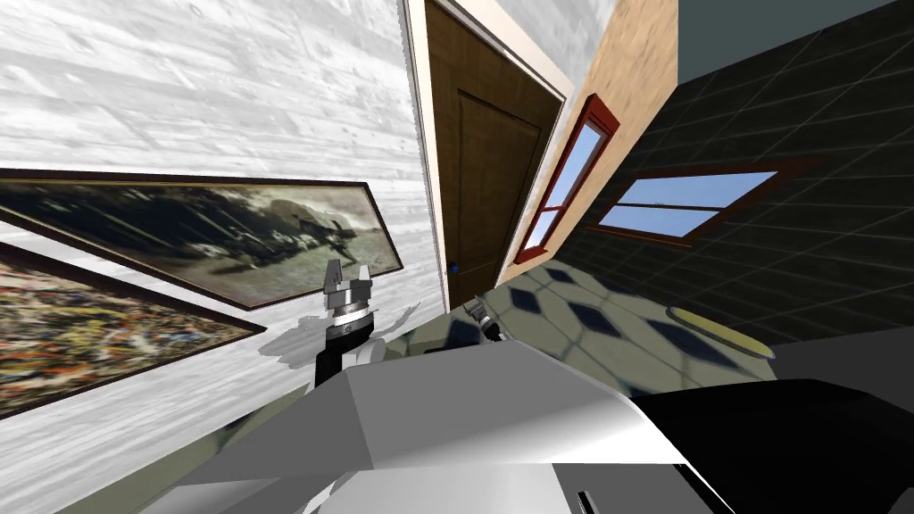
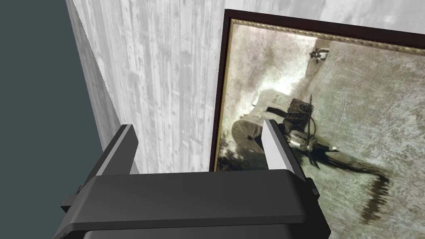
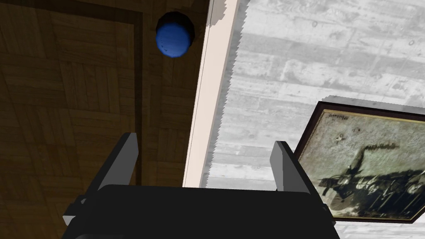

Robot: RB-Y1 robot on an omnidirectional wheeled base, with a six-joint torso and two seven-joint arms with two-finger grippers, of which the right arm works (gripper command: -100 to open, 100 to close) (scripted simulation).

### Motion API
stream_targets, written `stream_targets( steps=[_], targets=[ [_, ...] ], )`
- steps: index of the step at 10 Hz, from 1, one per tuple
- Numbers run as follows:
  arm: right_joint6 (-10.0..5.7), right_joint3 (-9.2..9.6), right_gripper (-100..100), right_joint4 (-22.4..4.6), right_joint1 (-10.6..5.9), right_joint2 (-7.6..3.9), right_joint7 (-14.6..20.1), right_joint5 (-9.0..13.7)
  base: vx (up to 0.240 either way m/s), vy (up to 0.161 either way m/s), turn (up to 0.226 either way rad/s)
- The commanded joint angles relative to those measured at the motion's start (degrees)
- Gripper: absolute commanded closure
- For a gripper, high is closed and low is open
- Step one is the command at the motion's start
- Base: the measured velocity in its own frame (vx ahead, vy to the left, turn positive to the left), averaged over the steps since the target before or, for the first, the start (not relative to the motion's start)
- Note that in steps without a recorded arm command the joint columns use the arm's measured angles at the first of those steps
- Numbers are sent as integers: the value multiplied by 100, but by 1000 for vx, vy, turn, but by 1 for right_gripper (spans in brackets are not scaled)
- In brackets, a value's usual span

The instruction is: Pull the door open

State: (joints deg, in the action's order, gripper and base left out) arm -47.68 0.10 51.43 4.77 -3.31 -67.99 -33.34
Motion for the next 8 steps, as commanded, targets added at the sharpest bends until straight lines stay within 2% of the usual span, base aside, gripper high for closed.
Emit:
stream_targets(
  steps=[1, 5, 8],
  targets=[
    [3, -90, -100, -162, -141, -66, -85, 150, -39, 40, 165],
    [46, -363, -100, -594, -529, -166, -387, 632, -4, 45, 244],
    [73, -538, -100, -871, -777, -175, -581, 940, 47, 31, 190]
  ],
)
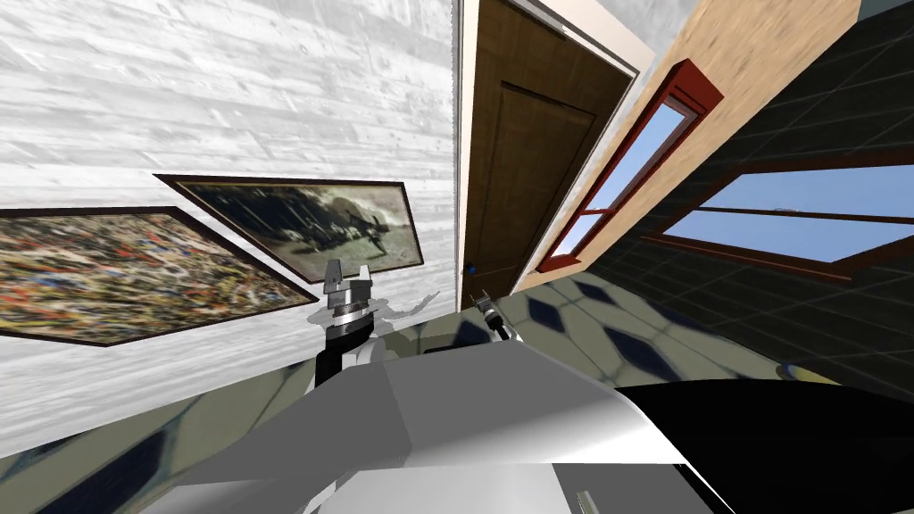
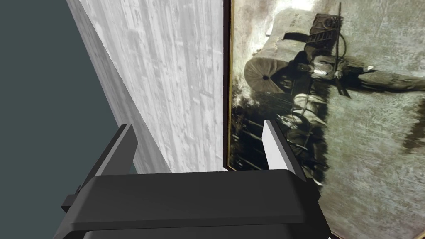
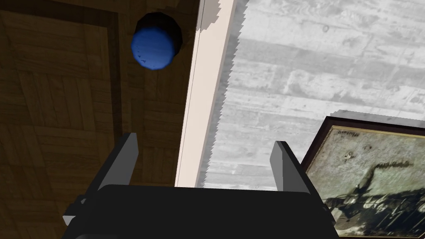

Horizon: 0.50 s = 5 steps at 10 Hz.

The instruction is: Pull the door open

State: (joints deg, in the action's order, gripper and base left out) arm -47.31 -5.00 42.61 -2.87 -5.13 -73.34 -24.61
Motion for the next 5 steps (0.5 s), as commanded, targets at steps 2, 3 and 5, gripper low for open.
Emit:
stream_targets(
  steps=[2, 3, 5],
  targets=[
    [55, -149, -100, -180, -186, 21, -179, 280, 83, 12, 209],
    [65, -218, -100, -289, -284, 39, -256, 402, 99, 5, 172],
    [85, -346, -100, -493, -467, 89, -398, 629, 123, -11, 178]
  ],
)
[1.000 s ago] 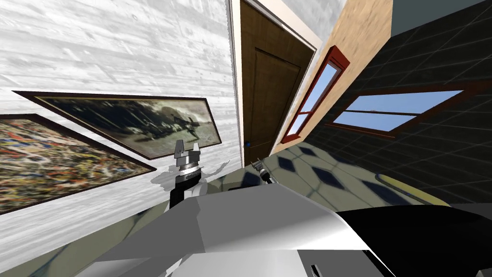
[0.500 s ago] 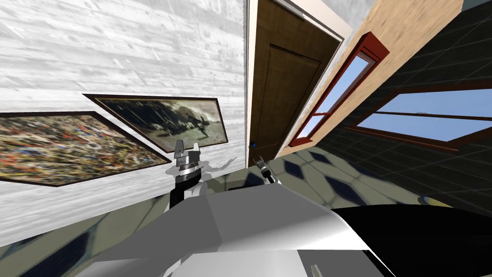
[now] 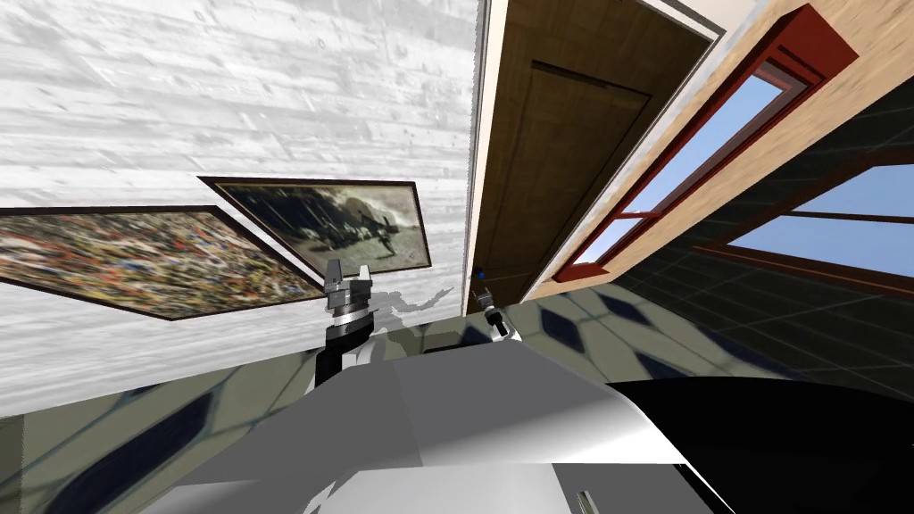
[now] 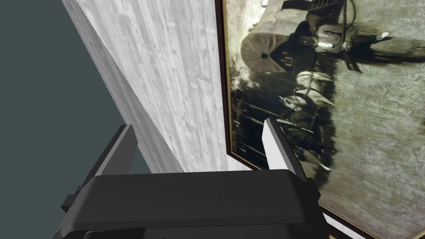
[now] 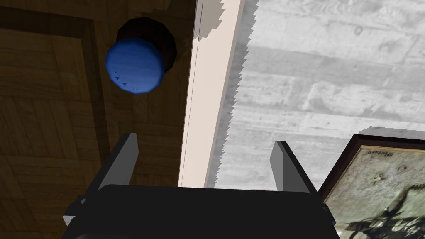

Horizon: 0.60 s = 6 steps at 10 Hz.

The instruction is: Pull the door open

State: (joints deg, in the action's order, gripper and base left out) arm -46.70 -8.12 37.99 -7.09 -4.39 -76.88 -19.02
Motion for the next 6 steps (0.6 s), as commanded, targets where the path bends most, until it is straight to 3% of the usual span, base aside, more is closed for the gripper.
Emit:
stream_targets(
  steps=[1, 3, 6],
  targets=[
    [33, -93, -100, -122, -127, 46, -109, 172, 146, -46, 167],
    [48, -194, -100, -282, -271, 115, -221, 350, 154, -74, 97],
    [66, -310, -100, -466, -435, 226, -348, 553, 161, -159, 38]
  ],
)
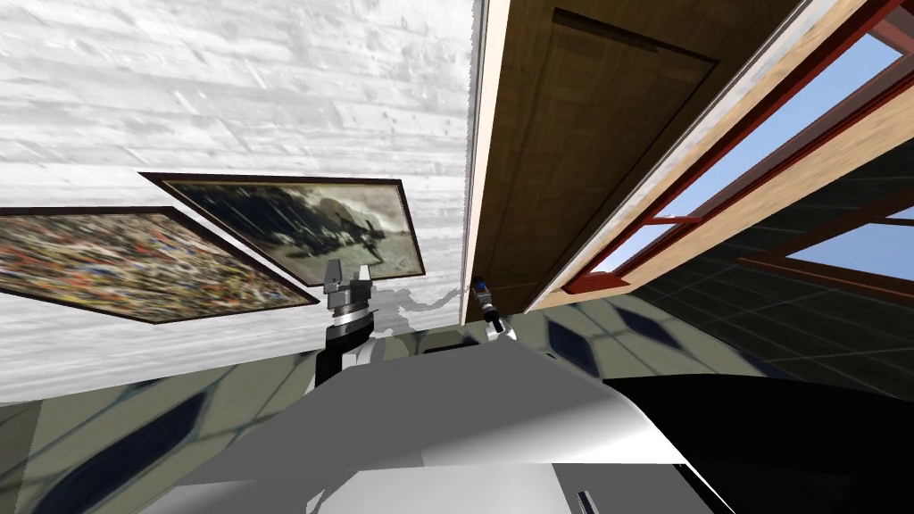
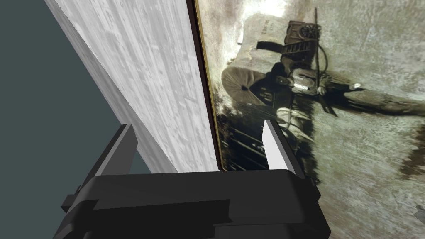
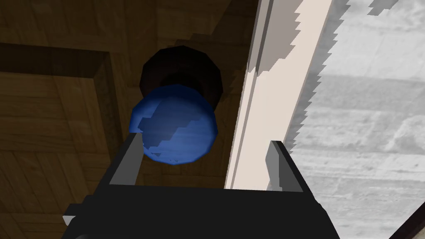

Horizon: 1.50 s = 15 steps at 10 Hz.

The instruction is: Pull the door open

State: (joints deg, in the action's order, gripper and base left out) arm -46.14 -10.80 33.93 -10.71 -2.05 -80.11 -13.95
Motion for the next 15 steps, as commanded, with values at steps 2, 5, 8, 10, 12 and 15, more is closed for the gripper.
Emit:
stream_targets(
  steps=[2, 5, 8, 10, 12, 15],
  targets=[
    [13, -5, -100, -75, 3, 57, -24, 35, 77, -42, -7],
    [13, -5, 100, -75, 3, 57, -24, 35, -18, 3, -17],
    [13, -5, 100, -75, 3, 57, -24, 35, 0, -1, 3],
    [-51, -29, -100, -90, 46, -121, 76, 57, -157, 130, 147],
    [-121, -54, -100, -100, 73, -294, 202, 84, -188, 129, 48],
    [-227, -94, -100, -116, 116, -509, 397, 125, -178, -18, 4]
  ],
)
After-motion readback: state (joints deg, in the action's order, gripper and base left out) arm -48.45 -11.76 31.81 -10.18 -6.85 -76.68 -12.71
